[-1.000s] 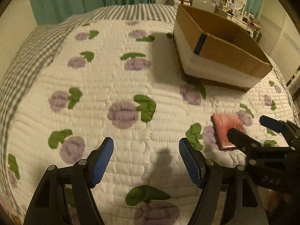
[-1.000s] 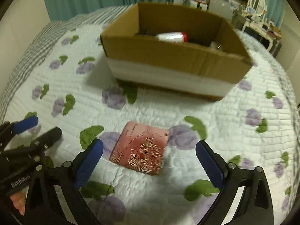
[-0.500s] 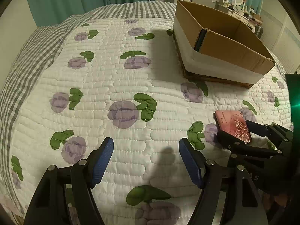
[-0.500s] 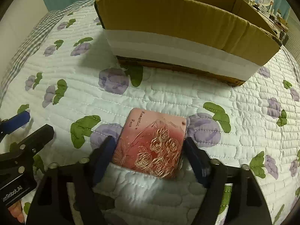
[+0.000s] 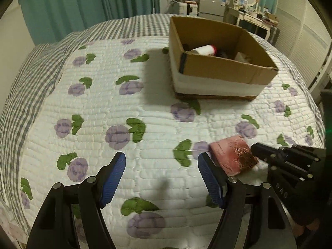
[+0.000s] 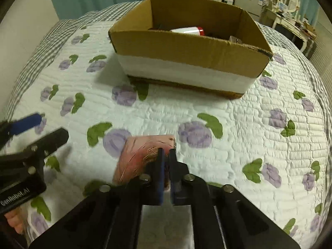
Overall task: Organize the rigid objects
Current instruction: 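Grasp the pink rose-printed card case with the right tool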
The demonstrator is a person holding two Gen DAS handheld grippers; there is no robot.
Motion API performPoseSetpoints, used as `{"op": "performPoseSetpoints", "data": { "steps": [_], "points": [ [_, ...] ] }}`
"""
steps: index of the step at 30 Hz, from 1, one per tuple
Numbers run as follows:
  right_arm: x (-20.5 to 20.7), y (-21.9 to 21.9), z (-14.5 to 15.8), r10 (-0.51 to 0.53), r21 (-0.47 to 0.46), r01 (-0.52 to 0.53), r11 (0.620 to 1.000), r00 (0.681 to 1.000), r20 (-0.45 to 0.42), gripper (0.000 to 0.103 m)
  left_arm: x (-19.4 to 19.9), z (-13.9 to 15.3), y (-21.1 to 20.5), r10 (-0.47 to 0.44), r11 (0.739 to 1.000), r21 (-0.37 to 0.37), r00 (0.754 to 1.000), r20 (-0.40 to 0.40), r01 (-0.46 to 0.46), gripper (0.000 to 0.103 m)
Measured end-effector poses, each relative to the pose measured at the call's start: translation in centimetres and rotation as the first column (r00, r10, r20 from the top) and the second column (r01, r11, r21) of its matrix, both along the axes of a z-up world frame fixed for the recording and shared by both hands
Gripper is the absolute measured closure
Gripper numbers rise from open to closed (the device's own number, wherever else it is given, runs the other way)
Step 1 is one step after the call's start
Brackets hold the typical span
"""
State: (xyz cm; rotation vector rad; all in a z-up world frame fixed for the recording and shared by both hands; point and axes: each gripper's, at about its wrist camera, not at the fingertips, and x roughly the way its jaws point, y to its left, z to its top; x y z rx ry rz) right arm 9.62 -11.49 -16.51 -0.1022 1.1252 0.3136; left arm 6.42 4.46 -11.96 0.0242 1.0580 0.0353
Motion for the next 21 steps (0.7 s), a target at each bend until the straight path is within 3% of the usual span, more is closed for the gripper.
{"op": "performPoseSetpoints", "data": {
  "steps": [7, 8, 9, 11, 21],
  "points": [
    [-0.4, -0.2, -1.0, -0.01, 0.106, 0.019, 0.994, 0.997, -0.081, 0.099, -0.4, -0.2, 0.2, 0.013, 1.0, 0.013, 1.0, -0.008, -0.013, 0.028],
    [-0.3, -0.1, -0.9, -0.016, 0.114, 0.026, 0.993, 0.996, -0.086, 0.089, -0.3, -0.3, 0.6, 0.025, 1.0, 0.013, 1.0, -0.009, -0.025, 0.028],
    [-0.1, 0.1, -0.9, -0.023, 0.123, 0.034, 0.992, 0.996, -0.091, 0.06, -0.3, -0.4, 0.9, 0.033, 0.999, 0.012, 0.999, -0.01, -0.032, 0.028],
    [0.1, 0.7, -1.1, -0.024, 0.128, 0.036, 0.991, 0.995, -0.098, 0.024, -0.1, -0.7, 1.8, 0.053, 0.999, 0.011, 0.999, -0.013, -0.053, 0.028],
    [2.1, 3.8, -4.5, -0.008, 0.022, 0.011, 1.0, 0.993, -0.121, 0.025, 0.2, -2.8, 4.4, 0.106, 0.994, 0.001, 0.992, -0.063, -0.106, 0.028]
  ]
}}
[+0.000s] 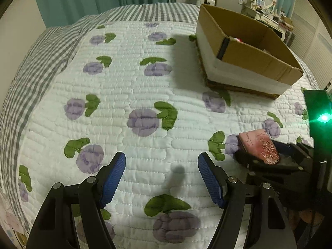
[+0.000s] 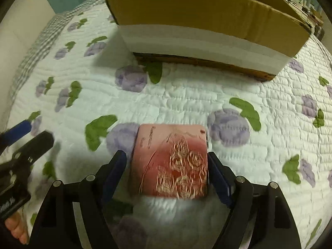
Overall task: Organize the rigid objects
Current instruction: 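Grasp the pink rose-printed card case with the right tool, then carry the card case over the box with the right tool, then open the right tool to drop the card case into the box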
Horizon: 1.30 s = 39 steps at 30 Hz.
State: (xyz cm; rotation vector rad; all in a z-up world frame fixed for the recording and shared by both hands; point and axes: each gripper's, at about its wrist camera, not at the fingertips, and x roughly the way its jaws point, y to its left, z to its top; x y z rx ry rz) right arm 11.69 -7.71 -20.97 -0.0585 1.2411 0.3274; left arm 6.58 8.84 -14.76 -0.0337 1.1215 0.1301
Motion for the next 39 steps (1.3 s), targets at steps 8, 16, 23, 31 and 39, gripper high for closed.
{"op": "performPoseSetpoints", "data": {
  "steps": [8, 16, 23, 31, 39],
  "points": [
    [-0.5, 0.0, 1.0, 0.014, -0.041, -0.011, 0.999, 0.998, 0.058, 0.034, -0.2, 1.4, 0.2, -0.002, 1.0, 0.001, 1.0, 0.031, 0.002, 0.028],
    [-1.4, -3.2, 9.0, -0.012, -0.008, 0.014, 1.0, 0.975, 0.223, 0.034, 0.2, 6.1, -1.7, -0.049, 0.999, -0.003, 0.991, 0.124, 0.05, 0.028],
    [1.0, -5.7, 16.5, -0.056, 0.032, 0.047, 0.998, 0.929, 0.365, 0.034, 3.7, 11.1, -3.8, -0.112, 0.993, -0.002, 0.967, 0.228, 0.115, 0.028],
    [8.7, -7.2, 18.3, -0.085, 0.065, 0.064, 0.996, 0.91, 0.406, 0.034, 11.3, 11.7, -5.5, -0.138, 0.99, 0.02, 0.953, 0.271, 0.138, 0.028],
    [17.8, -7.7, 13.3, -0.116, 0.061, 0.101, 0.993, 0.931, 0.346, 0.034, 17.3, 8.3, -7.2, -0.167, 0.986, 0.051, 0.959, 0.228, 0.16, 0.028]
  ]
}}
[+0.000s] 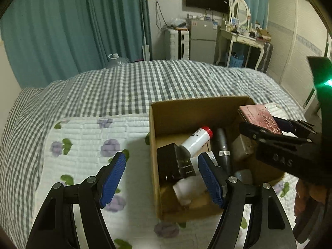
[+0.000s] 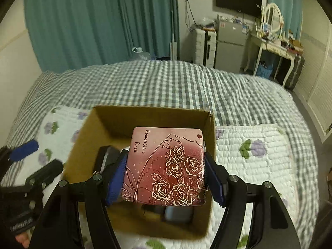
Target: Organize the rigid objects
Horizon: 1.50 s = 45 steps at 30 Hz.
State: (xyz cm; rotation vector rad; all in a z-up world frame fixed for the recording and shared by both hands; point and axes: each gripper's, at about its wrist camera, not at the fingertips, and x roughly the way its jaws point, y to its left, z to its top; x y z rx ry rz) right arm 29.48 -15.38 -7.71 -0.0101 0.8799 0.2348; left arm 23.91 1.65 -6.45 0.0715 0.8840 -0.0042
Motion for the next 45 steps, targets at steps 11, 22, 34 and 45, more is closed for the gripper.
{"op": "performPoseSetpoints", "data": {
  "steps": [11, 22, 34, 45],
  "points": [
    [1.3, -2.0, -1.4, -0.029, 0.087, 0.03, 0.996, 0.999, -0.013, 0.014, -0.5, -0.6, -1.4, -0.009, 1.0, 0.008, 1.0, -0.027, 0.009, 0.028],
    [-6.6, -5.5, 9.7, -0.072, 0.067, 0.062, 0.996, 0.987, 0.142, 0.009, -6.4, 10.2, -1.9, 0.008, 0.999, -0.038, 0.991, 0.132, -0.003, 0.028],
    [-17.9, -6.9, 20.2, -0.08, 0.041, 0.071, 0.997, 0.946, 0.314, 0.0, -14.4, 19.4, -2.8, -0.013, 1.0, -0.021, 0.942, 0.336, 0.021, 0.028],
    [-22.0, -6.7, 15.7, -0.135, 0.054, 0.124, 0.991, 0.93, 0.342, 0.0, -18.3, 13.1, -1.7, 0.019, 1.0, -0.027, 0.938, 0.346, -0.01, 0.027]
  ]
}}
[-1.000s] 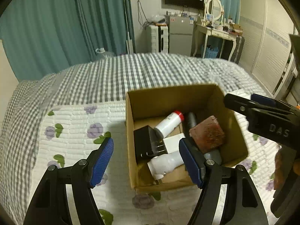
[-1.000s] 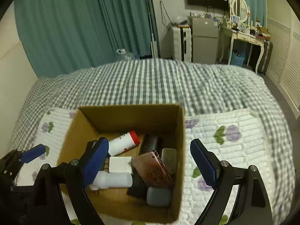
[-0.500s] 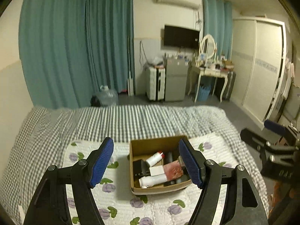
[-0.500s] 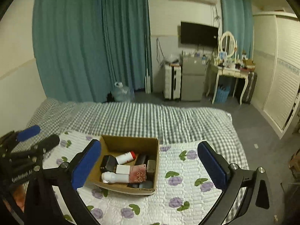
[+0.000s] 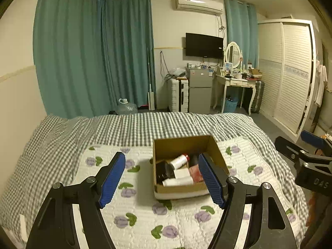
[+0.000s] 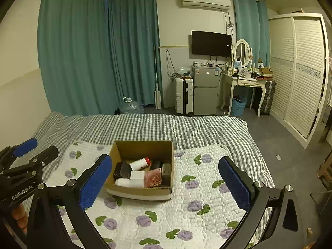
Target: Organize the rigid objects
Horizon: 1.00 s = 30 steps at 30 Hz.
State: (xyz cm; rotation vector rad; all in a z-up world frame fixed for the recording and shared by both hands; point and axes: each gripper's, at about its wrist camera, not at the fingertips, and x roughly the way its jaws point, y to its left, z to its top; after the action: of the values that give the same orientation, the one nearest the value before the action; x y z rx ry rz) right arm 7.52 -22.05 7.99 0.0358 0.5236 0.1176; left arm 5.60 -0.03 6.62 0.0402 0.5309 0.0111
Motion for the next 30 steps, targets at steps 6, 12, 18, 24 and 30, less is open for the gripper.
{"op": "performPoseSetpoints", "data": {
  "steps": [6, 12, 18, 24, 30],
  "points": [
    [-1.5, 1.0, -5.0, 0.003, -0.044, -0.002, 0.999, 0.999, 0.039, 0.0, -1.5, -3.7, -0.4, -0.012, 1.0, 0.027, 1.0, 0.012, 0.012, 0.027],
    [-1.8, 1.1, -8.0, 0.001, -0.033, -0.002, 0.999, 1.0, -0.015, 0.0, -2.2, -5.3, -0.3, -0.014, 0.999, 0.037, 1.0, -0.014, 0.015, 0.027],
    [-1.7, 1.4, -7.9, 0.011, -0.039, -0.012, 0.999, 1.0, -0.014, 0.0, -2.3, -6.0, -0.1, -0.008, 0.999, 0.03, 0.999, -0.036, 0.009, 0.027],
    [-1.7, 1.8, -8.0, 0.016, -0.043, -0.016, 0.999, 1.0, -0.022, 0.0, -2.3, -5.7, 0.0, -0.013, 1.0, 0.022, 0.999, -0.043, 0.014, 0.027],
    [-1.7, 2.1, -8.2, 0.025, -0.043, -0.027, 0.999, 0.999, -0.032, 0.0, -2.2, -5.8, -0.1, -0.016, 1.0, 0.021, 0.999, -0.049, 0.017, 0.027]
  ]
}}
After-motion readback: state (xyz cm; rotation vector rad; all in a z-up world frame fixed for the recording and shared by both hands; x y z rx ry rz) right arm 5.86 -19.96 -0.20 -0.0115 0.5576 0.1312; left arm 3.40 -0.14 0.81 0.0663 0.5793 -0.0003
